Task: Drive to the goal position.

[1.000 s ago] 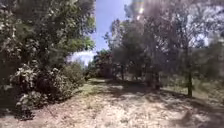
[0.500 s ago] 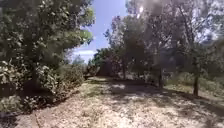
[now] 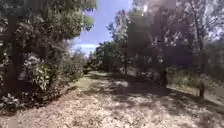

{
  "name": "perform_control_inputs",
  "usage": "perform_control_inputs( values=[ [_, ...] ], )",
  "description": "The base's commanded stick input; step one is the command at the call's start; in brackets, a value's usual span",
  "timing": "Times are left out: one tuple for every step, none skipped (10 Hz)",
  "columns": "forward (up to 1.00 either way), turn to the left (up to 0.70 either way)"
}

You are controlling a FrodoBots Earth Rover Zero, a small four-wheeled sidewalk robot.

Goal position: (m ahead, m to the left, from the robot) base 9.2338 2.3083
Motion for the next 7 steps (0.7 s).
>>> perform_control_inputs(
  values=[
    [0.7, 0.0],
    [0.7, 0.0],
    [0.7, 0.0],
    [0.7, 0.0],
    [0.7, 0.0],
    [0.7, 0.0],
    [0.7, 0.0]
  ],
)
